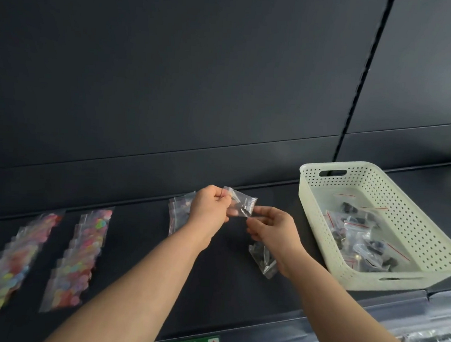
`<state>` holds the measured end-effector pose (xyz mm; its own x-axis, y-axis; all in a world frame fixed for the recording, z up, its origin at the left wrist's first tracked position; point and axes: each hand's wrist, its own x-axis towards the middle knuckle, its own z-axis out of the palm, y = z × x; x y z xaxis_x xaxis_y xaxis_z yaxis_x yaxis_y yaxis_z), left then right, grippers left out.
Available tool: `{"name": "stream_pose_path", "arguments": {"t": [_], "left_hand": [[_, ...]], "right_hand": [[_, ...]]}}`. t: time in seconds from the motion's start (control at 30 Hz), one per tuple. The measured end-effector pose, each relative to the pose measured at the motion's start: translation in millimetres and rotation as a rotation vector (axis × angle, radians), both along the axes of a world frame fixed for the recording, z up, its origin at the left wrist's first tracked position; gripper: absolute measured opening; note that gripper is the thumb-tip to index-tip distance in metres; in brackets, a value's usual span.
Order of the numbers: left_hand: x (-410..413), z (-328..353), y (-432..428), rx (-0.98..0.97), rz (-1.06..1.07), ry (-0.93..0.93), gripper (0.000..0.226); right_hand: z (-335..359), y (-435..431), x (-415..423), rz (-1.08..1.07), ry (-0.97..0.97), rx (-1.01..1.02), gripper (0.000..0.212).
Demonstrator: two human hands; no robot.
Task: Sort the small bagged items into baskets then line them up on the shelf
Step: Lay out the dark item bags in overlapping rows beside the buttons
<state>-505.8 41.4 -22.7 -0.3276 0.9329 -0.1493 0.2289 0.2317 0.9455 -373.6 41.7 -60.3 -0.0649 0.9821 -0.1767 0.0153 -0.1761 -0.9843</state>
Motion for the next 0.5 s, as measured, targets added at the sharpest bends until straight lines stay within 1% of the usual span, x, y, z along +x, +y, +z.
{"name": "stream_pose_path", "arguments": {"t": [0.07, 0.17, 0.2, 0.23, 0.27, 0.3, 0.37, 0.4, 0.43, 0.5], "left_hand": [[-0.6, 0.6, -1.5, 0.007, 0.013, 0.010, 0.010], [1.1, -0.5, -4.7, 0.006, -0.013, 0.035, 0.011], [1.6, -1.2, -5.8, 0.006, -0.016, 0.029, 0.011], [1.6, -1.6, -6.6, 0.005, -0.016, 0.027, 0.012], [1.3, -2.1, -6.9, 0.001, -0.015, 0.033, 0.012], [0.2, -2.6, -7.3, -0.006, -0.013, 0.046, 0.012], [-2.1, -4.2, -8.7, -0.017, -0.007, 0.055, 0.012], [-3.2, -5.1, -9.5, -0.017, -0.006, 0.057, 0.012], [-4.4, -6.2, -10.2, -0.017, -0.006, 0.067, 0.012], [-8.5, -9.9, -12.4, -0.022, -0.004, 0.090, 0.012]], "right_hand": [[1.1, 1.9, 1.1, 0.028, -0.063, -0.021, 0.029], [5.8, 5.2, 3.7, 0.095, -0.233, -0.014, 0.035], [7.0, 5.4, 3.6, 0.122, -0.247, -0.014, 0.039], [6.9, 5.5, 3.5, 0.143, -0.208, -0.019, 0.044], [6.2, 5.5, 2.8, 0.142, -0.121, -0.031, 0.046], [5.6, 5.5, 1.8, 0.118, -0.022, -0.045, 0.042], [7.0, 4.5, 0.0, 0.034, 0.099, -0.052, 0.018], [6.9, 4.3, -0.8, 0.000, 0.109, -0.047, 0.009], [6.2, 4.4, -1.3, -0.015, 0.106, -0.039, 0.007], [4.6, 4.6, -4.0, 0.001, 0.095, -0.028, 0.010]]}}
